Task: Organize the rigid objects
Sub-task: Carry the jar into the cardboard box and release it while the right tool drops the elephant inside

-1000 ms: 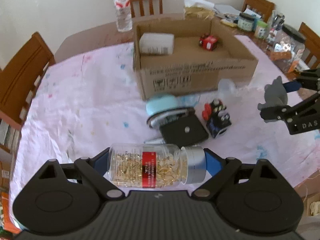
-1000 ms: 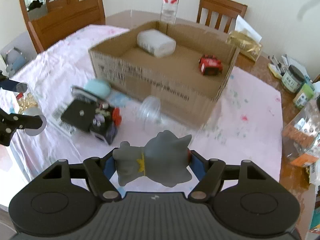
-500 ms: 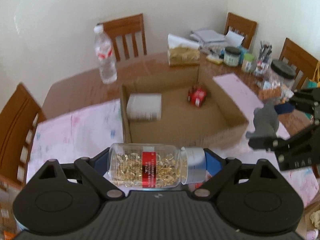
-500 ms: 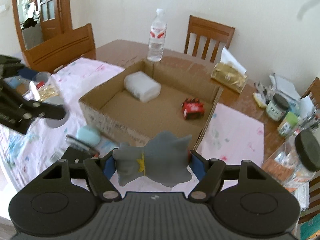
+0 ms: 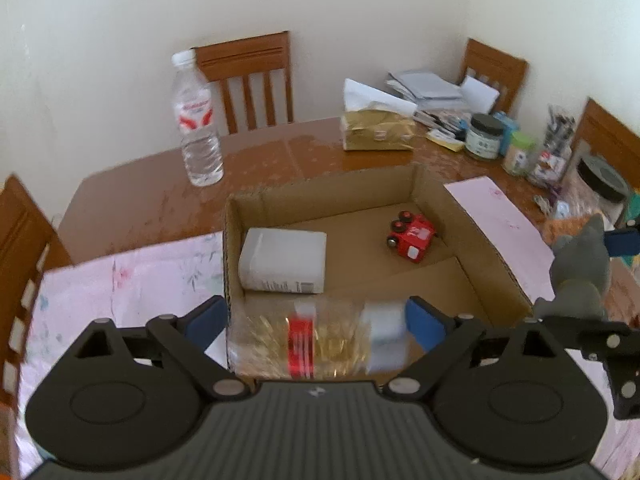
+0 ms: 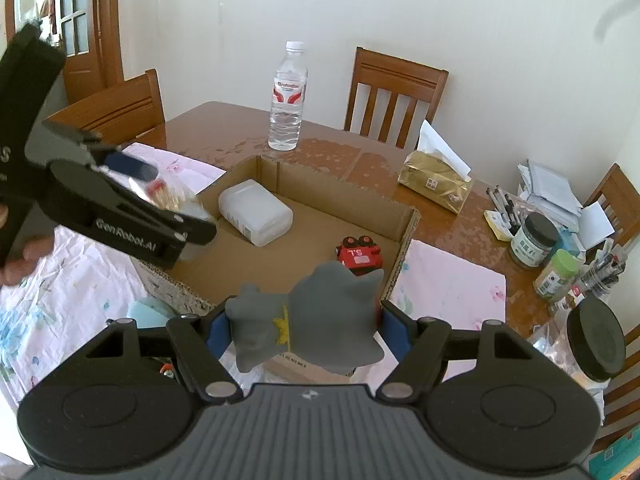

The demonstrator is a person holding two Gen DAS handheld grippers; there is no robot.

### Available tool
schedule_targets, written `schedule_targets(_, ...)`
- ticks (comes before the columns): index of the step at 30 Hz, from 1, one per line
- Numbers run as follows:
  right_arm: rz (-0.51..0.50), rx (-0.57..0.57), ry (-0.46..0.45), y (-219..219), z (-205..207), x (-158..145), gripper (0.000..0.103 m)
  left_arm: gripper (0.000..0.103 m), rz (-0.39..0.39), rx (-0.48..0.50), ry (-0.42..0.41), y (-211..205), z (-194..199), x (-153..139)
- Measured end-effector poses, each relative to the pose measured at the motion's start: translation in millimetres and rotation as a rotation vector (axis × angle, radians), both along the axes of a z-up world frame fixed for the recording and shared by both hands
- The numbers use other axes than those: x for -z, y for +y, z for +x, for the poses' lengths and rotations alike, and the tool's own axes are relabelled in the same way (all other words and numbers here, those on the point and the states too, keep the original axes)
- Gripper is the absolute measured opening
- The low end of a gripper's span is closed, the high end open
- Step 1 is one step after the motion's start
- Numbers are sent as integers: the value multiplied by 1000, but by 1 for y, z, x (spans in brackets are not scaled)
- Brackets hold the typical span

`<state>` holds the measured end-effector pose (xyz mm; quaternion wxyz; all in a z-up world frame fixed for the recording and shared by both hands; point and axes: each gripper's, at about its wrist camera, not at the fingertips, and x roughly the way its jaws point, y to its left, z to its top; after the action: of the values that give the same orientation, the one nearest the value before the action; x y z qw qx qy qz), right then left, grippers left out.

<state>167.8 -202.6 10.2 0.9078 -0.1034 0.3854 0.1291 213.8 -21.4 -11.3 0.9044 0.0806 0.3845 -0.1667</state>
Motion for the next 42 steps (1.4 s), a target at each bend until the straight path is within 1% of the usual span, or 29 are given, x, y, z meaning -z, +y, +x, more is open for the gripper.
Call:
schedule_targets(4, -4, -5, 9, 3, 13, 4, 78, 100, -27, -49, -17, 15, -12, 1)
schedule_targets(8, 2, -13, 20, 5, 29, 7, 78, 102, -28, -115, -24, 30, -30, 2)
schedule_targets(10, 9, -20, 27, 7, 38, 8, 78, 102, -15, -139, -23, 36, -37, 3)
schedule_targets(13, 16, -30, 43, 12, 54, 11, 78, 102, 29, -170, -24, 44, -50, 4)
schedule_targets(17, 34, -39, 74, 23, 76, 16, 78, 102, 67, -206, -25, 53, -63, 5)
schedule_targets(22, 45, -56, 103, 46, 100, 22, 78, 102, 89, -259, -26, 68, -73, 6)
schedule_targets(24, 34, -52, 104, 56, 108, 23, 78, 102, 87, -283, -21, 75, -76, 6)
schedule_targets(29, -51, 1, 79, 68, 131, 28, 78, 102, 81, -330, -17, 90, -81, 6)
schedule_targets(30, -76, 19, 75, 68, 136, 30, 79, 102, 82, -336, -15, 92, -81, 6)
schedule_targets(32, -115, 48, 59, 67, 144, 32, 91, 102, 85, -343, -11, 94, -81, 7)
schedule_targets(33, -125, 55, 57, 66, 146, 33, 101, 102, 85, -345, -8, 95, -82, 7)
schedule_targets(35, -108, 49, 41, 63, 144, 29, 103, 102, 83, -342, -5, 95, -82, 8)
schedule_targets(42, -77, 63, 58, 58, 128, 25, 103, 102, 87, -320, 1, 92, -81, 10)
